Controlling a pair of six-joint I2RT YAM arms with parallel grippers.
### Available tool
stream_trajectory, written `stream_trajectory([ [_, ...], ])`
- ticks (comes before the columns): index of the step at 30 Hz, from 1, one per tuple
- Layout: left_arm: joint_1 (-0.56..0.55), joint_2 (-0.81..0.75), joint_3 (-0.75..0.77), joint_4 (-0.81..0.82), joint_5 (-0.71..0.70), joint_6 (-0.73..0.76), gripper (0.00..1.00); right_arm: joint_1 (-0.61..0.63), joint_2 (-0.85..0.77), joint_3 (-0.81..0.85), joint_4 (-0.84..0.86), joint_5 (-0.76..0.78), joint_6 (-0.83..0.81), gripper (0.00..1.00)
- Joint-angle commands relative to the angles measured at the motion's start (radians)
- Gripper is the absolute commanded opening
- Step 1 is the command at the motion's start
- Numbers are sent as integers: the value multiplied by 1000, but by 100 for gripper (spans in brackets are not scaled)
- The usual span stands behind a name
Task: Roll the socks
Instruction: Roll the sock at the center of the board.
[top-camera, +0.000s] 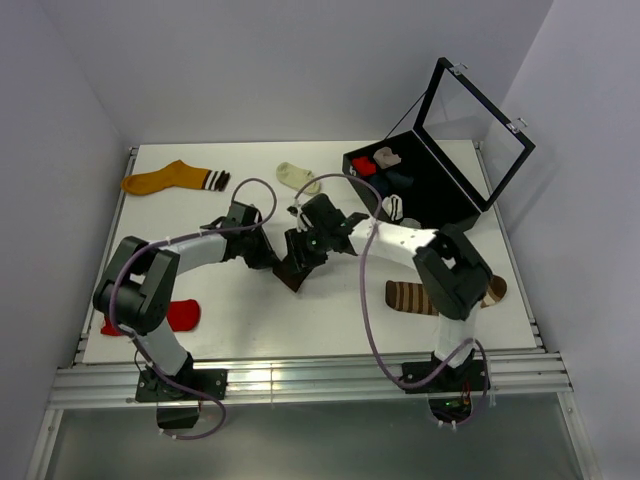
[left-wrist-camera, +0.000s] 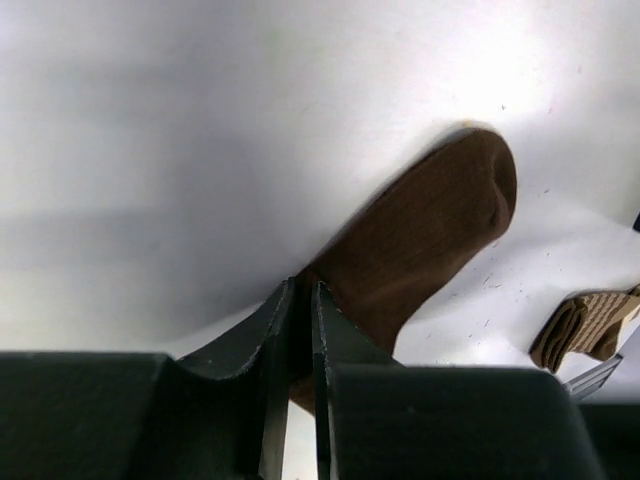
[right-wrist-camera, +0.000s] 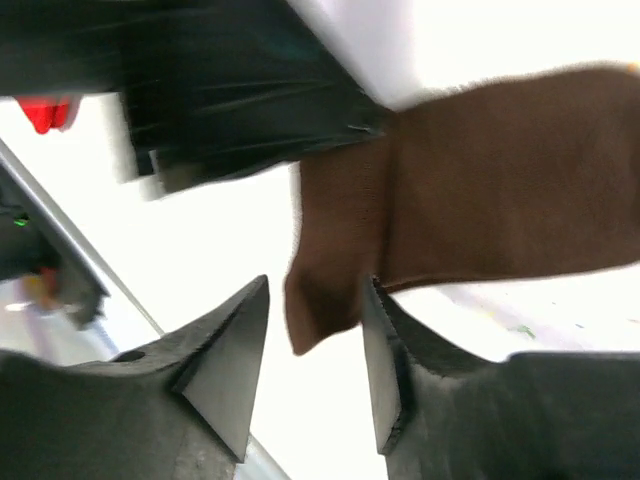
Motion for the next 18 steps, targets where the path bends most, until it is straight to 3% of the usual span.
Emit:
stream_trajectory([
  [1,-22,89,29,-82,-24,102,16,71,-165,-64,105,239,-172,50],
  [3,-30,103,49,-91,-18,119,16,105,-211,-97,150,352,-218,52],
  [10,-50,122,108,-134,-38,148,17,248,-235,-180,242,539,-378,54],
  [18,-64,123,123,-151,-53,168,18,277,-251,-187,274,607,-439,54],
])
